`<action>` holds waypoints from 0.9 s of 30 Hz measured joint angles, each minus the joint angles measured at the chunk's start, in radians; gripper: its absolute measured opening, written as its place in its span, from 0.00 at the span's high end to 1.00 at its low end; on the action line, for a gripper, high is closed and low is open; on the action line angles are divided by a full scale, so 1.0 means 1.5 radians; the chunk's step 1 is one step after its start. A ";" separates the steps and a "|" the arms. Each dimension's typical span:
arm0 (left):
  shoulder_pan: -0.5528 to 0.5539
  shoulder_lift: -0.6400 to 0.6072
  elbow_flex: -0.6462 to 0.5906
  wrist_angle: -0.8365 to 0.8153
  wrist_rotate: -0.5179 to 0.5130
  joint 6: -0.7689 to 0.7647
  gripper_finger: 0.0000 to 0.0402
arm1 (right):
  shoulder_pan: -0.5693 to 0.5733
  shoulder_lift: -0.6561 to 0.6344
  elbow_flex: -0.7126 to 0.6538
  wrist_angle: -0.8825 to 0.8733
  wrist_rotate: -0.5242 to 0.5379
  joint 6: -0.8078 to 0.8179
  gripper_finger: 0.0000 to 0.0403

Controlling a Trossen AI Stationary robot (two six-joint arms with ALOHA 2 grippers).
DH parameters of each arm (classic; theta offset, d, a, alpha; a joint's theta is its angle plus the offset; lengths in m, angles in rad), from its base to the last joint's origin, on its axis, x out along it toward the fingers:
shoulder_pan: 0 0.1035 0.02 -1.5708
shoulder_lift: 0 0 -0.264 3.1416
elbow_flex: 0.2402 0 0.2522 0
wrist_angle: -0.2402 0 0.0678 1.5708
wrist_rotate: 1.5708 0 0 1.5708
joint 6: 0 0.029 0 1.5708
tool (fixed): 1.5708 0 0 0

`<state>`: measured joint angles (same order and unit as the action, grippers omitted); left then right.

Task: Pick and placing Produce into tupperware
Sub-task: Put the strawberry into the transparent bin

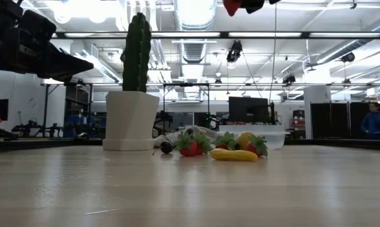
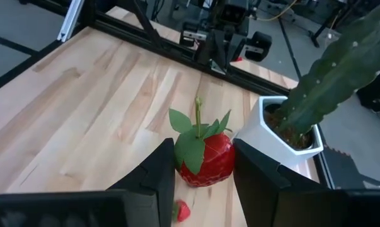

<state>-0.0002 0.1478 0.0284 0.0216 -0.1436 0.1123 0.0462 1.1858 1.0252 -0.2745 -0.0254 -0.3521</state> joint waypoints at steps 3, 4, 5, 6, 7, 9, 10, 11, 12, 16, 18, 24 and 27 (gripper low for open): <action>0.000 0.000 0.000 0.000 0.000 0.000 1.00 | -0.008 0.000 0.000 0.000 0.001 0.001 0.70; 0.000 0.000 0.000 0.000 0.000 0.000 1.00 | -0.011 0.000 0.000 0.001 0.001 0.001 0.70; 0.000 0.000 0.000 0.000 0.000 0.000 1.00 | -0.013 0.000 0.000 0.000 0.001 0.002 0.70; 0.000 0.000 0.000 0.000 0.000 0.000 1.00 | -0.016 0.000 0.000 0.000 0.001 0.003 0.70; 0.000 0.000 0.000 0.000 0.000 0.000 1.00 | -0.019 0.000 0.000 0.001 0.001 0.003 0.70; 0.000 0.000 0.000 0.000 0.000 0.000 1.00 | -0.026 0.000 0.000 0.001 0.002 0.002 0.70; 0.000 0.000 0.000 0.000 0.000 0.000 1.00 | -0.031 0.000 0.000 0.001 0.002 0.002 0.70; 0.000 0.000 0.000 0.000 0.000 0.000 1.00 | -0.037 0.000 0.000 0.001 0.002 -0.001 0.70; 0.000 0.000 0.000 0.000 0.000 0.000 1.00 | -0.043 0.000 0.000 0.001 0.002 -0.004 0.70; 0.000 0.000 0.000 -0.001 0.000 0.000 1.00 | -0.077 0.000 0.000 0.001 0.004 -0.014 0.70; 0.000 0.000 0.000 -0.001 0.000 0.000 1.00 | -0.096 0.000 0.000 0.002 0.006 -0.018 0.70; 0.000 0.000 0.000 -0.001 0.000 0.000 1.00 | -0.154 0.000 0.000 0.002 0.007 -0.032 0.70; 0.000 0.000 0.000 -0.001 0.000 0.000 1.00 | -0.183 0.000 0.000 0.002 0.007 -0.033 0.70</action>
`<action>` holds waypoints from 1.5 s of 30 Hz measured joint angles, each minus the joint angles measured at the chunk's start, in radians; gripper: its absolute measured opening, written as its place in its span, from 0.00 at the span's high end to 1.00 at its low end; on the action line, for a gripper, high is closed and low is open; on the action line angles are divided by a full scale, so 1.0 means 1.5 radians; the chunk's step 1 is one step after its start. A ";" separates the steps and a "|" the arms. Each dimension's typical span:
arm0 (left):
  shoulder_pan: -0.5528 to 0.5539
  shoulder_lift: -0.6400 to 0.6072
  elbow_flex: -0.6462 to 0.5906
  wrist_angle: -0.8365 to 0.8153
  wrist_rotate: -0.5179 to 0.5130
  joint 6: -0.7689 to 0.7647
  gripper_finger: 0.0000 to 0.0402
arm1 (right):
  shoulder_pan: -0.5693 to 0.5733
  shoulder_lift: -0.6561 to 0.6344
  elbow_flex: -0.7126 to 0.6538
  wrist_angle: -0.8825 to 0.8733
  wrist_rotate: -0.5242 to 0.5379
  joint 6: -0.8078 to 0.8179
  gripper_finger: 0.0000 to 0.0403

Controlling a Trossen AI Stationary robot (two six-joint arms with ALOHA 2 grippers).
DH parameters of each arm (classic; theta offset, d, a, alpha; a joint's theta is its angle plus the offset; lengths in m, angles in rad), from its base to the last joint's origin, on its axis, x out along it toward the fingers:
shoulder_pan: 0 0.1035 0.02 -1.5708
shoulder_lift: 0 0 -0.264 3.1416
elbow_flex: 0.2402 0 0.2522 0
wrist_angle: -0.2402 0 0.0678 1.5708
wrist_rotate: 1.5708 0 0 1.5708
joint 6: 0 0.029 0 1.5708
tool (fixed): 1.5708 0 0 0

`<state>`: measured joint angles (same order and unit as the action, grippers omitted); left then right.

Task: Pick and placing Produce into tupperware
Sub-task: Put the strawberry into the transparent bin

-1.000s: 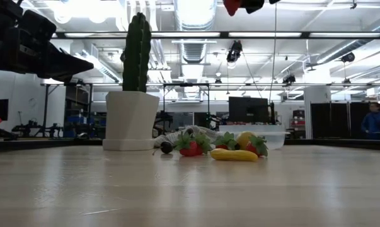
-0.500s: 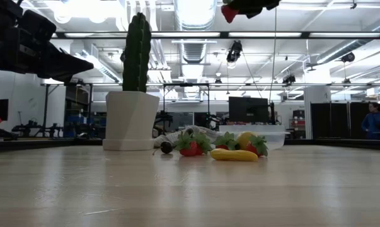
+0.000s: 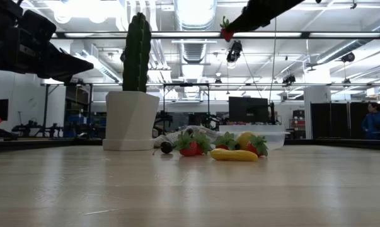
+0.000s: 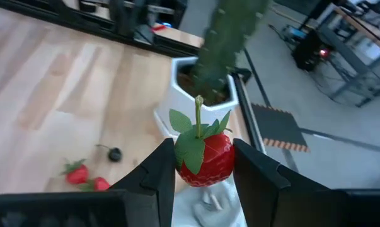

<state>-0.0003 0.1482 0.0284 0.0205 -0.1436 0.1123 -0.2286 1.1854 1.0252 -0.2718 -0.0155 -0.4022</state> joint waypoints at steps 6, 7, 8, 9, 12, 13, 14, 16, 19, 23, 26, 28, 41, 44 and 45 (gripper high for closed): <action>0.000 0.000 0.000 0.000 0.000 0.000 1.00 | -0.058 0.000 0.000 -0.002 0.000 0.000 0.70; 0.000 0.000 0.000 0.000 0.000 0.000 1.00 | -0.066 0.000 0.000 -0.002 -0.001 -0.001 0.70; 0.000 0.000 0.000 0.000 0.000 0.000 1.00 | -0.075 0.000 0.000 -0.003 -0.001 -0.001 0.70; 0.000 0.000 0.000 0.000 0.000 0.000 1.00 | -0.083 0.000 0.000 -0.005 -0.001 -0.001 0.70; 0.000 0.000 0.000 0.000 0.000 0.000 1.00 | -0.106 0.000 -0.001 -0.006 -0.002 -0.004 0.70; 0.000 0.000 0.000 -0.001 0.000 0.000 1.00 | -0.113 0.000 -0.001 -0.006 -0.005 -0.008 0.70; 0.000 0.000 0.000 -0.001 0.000 0.000 1.00 | -0.119 0.000 -0.001 -0.006 -0.006 -0.012 0.70; 0.000 0.000 0.000 -0.001 0.000 0.000 1.00 | -0.132 0.000 -0.001 -0.006 -0.006 -0.012 0.70; 0.000 0.000 0.000 -0.001 0.000 0.000 1.00 | -0.150 0.000 -0.001 -0.008 -0.007 -0.015 0.70; 0.000 0.000 0.000 -0.001 0.000 0.000 1.00 | -0.174 0.000 -0.001 -0.011 -0.007 -0.019 0.70; 0.000 0.000 0.000 -0.001 0.000 0.000 1.00 | -0.192 0.000 -0.001 -0.011 -0.007 -0.025 0.70; 0.000 0.000 0.000 -0.001 0.000 0.000 1.00 | -0.203 0.000 -0.001 -0.011 -0.007 -0.028 0.70; 0.000 0.000 0.000 -0.001 0.000 0.000 1.00 | -0.218 0.000 -0.001 -0.015 -0.010 -0.031 0.70; 0.000 0.000 0.000 -0.001 0.000 0.000 1.00 | -0.218 0.000 -0.001 -0.027 -0.010 -0.041 0.70; 0.000 0.000 0.000 -0.001 0.000 0.000 1.00 | -0.218 0.000 -0.001 -0.030 -0.010 -0.042 0.70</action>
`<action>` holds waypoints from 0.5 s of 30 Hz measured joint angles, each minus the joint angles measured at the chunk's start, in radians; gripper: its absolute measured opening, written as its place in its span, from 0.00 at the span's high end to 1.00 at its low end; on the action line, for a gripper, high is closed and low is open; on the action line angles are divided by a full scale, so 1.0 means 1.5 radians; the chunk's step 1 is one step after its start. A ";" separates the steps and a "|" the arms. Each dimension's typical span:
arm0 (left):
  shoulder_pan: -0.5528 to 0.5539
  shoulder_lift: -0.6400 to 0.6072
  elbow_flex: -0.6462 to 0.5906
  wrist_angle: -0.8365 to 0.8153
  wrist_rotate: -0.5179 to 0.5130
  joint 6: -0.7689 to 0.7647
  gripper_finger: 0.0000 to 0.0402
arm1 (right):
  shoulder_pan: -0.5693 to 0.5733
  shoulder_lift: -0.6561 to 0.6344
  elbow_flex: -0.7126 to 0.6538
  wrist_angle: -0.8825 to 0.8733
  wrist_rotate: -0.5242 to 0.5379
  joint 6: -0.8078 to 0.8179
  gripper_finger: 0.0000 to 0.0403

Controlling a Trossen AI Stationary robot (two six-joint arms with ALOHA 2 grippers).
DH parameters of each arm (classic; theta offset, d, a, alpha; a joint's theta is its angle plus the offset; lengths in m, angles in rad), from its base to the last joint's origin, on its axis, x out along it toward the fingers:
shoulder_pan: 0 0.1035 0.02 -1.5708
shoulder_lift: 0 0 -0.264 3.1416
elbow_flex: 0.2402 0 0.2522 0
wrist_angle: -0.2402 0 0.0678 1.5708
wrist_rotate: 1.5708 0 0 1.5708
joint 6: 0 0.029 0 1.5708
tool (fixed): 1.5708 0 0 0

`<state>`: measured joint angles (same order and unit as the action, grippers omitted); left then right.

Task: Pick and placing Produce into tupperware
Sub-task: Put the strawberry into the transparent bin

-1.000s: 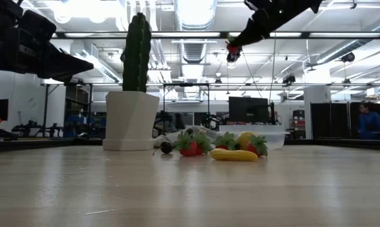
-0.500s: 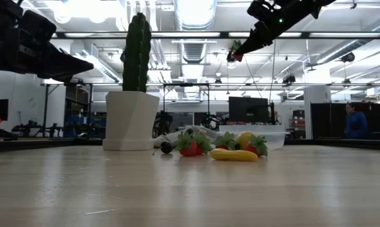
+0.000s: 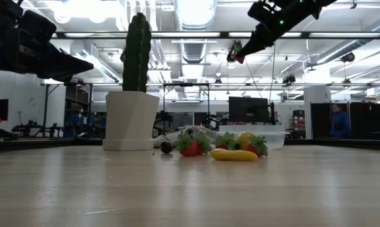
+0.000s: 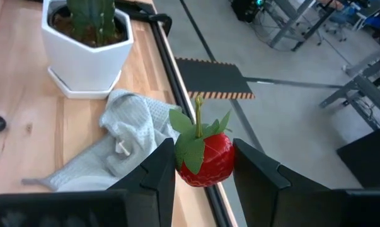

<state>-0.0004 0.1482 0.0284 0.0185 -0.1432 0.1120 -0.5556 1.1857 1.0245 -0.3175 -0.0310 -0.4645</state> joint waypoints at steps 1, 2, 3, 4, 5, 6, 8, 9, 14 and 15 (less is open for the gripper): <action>0.000 0.000 0.000 0.000 0.000 0.000 1.00 | 0.000 0.001 0.000 -0.002 0.000 0.000 0.70; 0.000 0.000 0.000 0.000 0.000 0.000 1.00 | 0.000 0.003 0.000 -0.004 0.000 0.000 0.70; 0.000 0.000 0.000 0.000 0.000 0.000 1.00 | 0.000 0.005 0.000 -0.009 0.000 0.000 0.70; 0.000 0.000 0.000 0.000 0.000 0.000 1.00 | 0.000 0.009 0.000 -0.015 0.000 0.000 0.70; 0.000 0.000 0.000 0.000 0.000 0.000 1.00 | 0.000 0.013 0.000 -0.016 0.000 0.000 0.70; 0.000 0.000 0.000 0.000 0.000 0.000 1.00 | 0.000 0.018 0.000 -0.019 -0.001 0.000 0.70; 0.000 0.000 0.000 0.000 0.000 0.000 1.00 | 0.000 0.029 0.000 -0.029 -0.002 0.000 0.70; 0.000 0.000 0.000 0.000 0.000 0.000 1.00 | 0.000 0.037 0.000 -0.030 -0.002 0.000 0.70; 0.000 0.000 0.000 0.000 0.000 0.000 1.00 | 0.000 0.078 0.000 -0.038 -0.002 0.000 0.70; 0.000 0.000 0.000 0.000 0.000 0.000 1.00 | 0.000 0.087 0.000 -0.040 -0.002 0.000 0.70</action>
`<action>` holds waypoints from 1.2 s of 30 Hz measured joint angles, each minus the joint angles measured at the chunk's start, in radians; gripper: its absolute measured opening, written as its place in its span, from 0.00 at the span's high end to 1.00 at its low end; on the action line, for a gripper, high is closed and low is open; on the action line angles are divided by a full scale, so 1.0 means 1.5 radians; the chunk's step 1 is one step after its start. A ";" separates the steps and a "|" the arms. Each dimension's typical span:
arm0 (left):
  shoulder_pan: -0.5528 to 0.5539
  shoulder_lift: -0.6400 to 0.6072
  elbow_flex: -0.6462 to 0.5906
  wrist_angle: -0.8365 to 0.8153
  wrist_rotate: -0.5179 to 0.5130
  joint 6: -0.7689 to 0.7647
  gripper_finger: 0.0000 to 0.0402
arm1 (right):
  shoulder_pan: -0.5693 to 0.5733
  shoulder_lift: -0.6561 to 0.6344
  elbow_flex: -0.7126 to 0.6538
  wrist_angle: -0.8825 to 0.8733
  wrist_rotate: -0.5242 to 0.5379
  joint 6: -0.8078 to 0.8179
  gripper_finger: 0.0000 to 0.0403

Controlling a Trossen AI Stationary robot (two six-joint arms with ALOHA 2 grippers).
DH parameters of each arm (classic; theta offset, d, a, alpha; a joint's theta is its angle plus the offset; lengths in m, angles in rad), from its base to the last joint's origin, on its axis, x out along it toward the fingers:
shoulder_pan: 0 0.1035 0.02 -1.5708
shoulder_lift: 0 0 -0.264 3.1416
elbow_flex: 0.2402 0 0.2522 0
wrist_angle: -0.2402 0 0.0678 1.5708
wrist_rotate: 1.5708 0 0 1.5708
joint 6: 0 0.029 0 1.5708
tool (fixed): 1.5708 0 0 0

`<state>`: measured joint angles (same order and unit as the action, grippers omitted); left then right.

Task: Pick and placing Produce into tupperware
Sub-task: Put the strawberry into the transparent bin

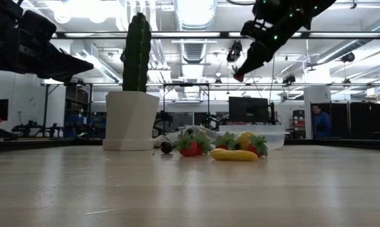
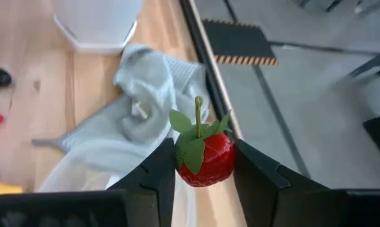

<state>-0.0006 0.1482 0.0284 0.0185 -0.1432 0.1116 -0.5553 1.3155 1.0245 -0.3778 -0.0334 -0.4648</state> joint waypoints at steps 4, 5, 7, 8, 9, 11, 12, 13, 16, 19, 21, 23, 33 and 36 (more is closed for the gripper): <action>0.000 0.000 0.000 0.000 0.000 0.000 1.00 | -0.001 0.035 0.000 -0.019 0.000 -0.005 0.70; 0.000 0.000 0.000 0.000 0.000 0.000 1.00 | -0.001 0.044 0.000 -0.023 0.000 -0.005 0.70; 0.000 0.000 0.000 0.000 0.000 0.000 1.00 | -0.001 0.062 0.000 -0.029 0.000 -0.005 0.70; 0.000 0.000 0.000 0.000 0.000 0.000 1.00 | -0.001 0.069 0.000 -0.031 0.000 -0.005 0.70; 0.000 0.000 0.000 -0.001 0.000 0.000 1.00 | -0.001 0.076 0.000 -0.032 0.000 -0.005 0.70; 0.000 0.000 0.000 -0.001 0.000 0.000 1.00 | -0.001 0.090 0.000 -0.037 0.000 -0.008 0.70; 0.000 0.000 0.000 -0.001 0.000 0.000 1.00 | -0.001 0.097 0.000 -0.043 0.000 -0.012 0.70; 0.000 0.000 0.000 -0.001 0.000 0.000 1.00 | -0.002 0.105 0.000 -0.048 0.000 -0.016 0.70; 0.000 0.000 0.000 -0.001 0.000 0.000 1.00 | -0.003 0.128 0.000 -0.055 0.000 -0.017 0.70; 0.000 0.000 0.000 -0.001 0.000 0.000 1.00 | -0.003 0.151 0.000 -0.055 0.000 -0.018 0.70; 0.000 0.000 0.000 -0.001 0.000 0.000 1.00 | -0.003 0.166 0.000 -0.055 -0.001 -0.018 0.70; 0.000 0.000 0.000 -0.001 0.000 0.000 1.00 | -0.003 0.179 0.000 -0.055 -0.002 -0.018 0.70; 0.000 0.001 0.000 -0.003 0.000 0.000 1.00 | -0.003 0.234 0.000 -0.055 -0.018 -0.023 0.70; 0.000 0.001 0.000 -0.003 0.000 0.000 1.00 | -0.003 0.250 0.000 -0.052 -0.018 -0.025 0.70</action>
<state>-0.0006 0.1501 0.0284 0.0135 -0.1432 0.1116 -0.5595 1.6902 1.0245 -0.4553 -0.0605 -0.5026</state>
